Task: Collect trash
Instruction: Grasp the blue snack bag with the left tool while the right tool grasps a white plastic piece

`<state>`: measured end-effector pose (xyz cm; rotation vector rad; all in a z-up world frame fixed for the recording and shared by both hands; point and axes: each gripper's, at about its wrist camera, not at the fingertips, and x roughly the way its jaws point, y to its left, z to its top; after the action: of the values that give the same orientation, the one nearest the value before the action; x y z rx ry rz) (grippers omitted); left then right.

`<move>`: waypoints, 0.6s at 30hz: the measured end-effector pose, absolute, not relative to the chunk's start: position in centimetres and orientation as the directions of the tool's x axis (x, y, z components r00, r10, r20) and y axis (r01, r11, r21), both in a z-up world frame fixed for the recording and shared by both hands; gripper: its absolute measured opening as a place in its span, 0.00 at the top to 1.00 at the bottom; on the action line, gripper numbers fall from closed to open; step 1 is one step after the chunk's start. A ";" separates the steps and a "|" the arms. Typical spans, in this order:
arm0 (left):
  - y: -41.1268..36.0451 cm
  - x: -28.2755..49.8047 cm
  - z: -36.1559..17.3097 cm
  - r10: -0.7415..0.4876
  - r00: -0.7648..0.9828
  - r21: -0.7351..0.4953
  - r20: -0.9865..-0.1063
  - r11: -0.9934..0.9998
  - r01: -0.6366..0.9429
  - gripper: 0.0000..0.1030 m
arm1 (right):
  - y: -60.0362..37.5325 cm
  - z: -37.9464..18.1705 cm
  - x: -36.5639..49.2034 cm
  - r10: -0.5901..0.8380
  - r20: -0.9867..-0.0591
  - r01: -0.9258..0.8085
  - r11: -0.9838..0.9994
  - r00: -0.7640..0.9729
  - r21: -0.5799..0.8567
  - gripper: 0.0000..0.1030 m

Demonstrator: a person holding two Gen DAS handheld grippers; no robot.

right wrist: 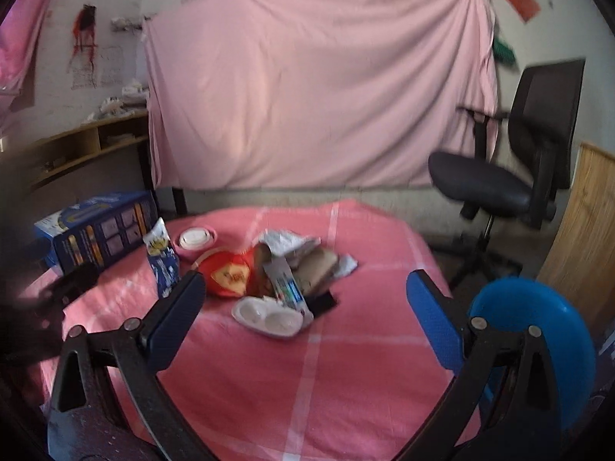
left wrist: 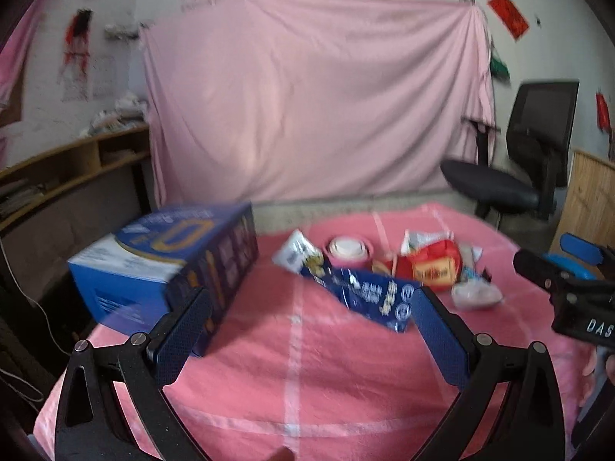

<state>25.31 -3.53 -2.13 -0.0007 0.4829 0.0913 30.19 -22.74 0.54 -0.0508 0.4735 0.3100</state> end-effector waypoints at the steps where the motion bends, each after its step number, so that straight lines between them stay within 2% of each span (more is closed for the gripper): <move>1: -3.5 25.8 -2.4 0.079 0.871 0.020 -0.485 0.997 -0.079 0.01 | -22.9 0.2 30.7 0.285 -0.483 -0.308 0.951 0.828 0.034 0.00; 3: -3.7 26.7 -2.9 0.056 0.850 0.020 -0.523 0.998 -0.053 0.02 | -23.2 -0.3 31.6 0.307 -0.524 -0.321 0.945 0.795 0.067 0.03; 8: -4.8 27.6 -3.2 0.009 0.835 0.028 -0.551 1.000 0.007 0.03 | -23.8 -1.5 33.4 0.357 -0.601 -0.338 0.929 0.715 0.150 0.19; 11: -5.9 28.6 -3.6 -0.031 0.815 0.045 -0.579 0.996 0.070 0.15 | -24.1 -2.0 34.1 0.377 -0.625 -0.337 0.922 0.684 0.188 0.32; 13: -6.5 29.7 -4.2 -0.052 0.786 0.053 -0.616 0.993 0.107 0.32 | -24.3 -2.3 34.3 0.389 -0.633 -0.337 0.918 0.669 0.209 0.34; 15: -6.8 30.6 -4.7 -0.049 0.763 0.063 -0.644 0.991 0.117 0.43 | -24.3 -2.5 34.6 0.404 -0.641 -0.344 0.912 0.653 0.225 0.39; 18: -7.1 31.1 -4.6 -0.041 0.757 0.072 -0.652 0.991 0.115 0.52 | -24.0 -2.8 34.8 0.414 -0.654 -0.355 0.906 0.633 0.230 0.41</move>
<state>31.10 -7.15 -4.61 0.1099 0.7073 -0.0850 34.77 -24.04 -2.76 0.0818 0.7676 0.4406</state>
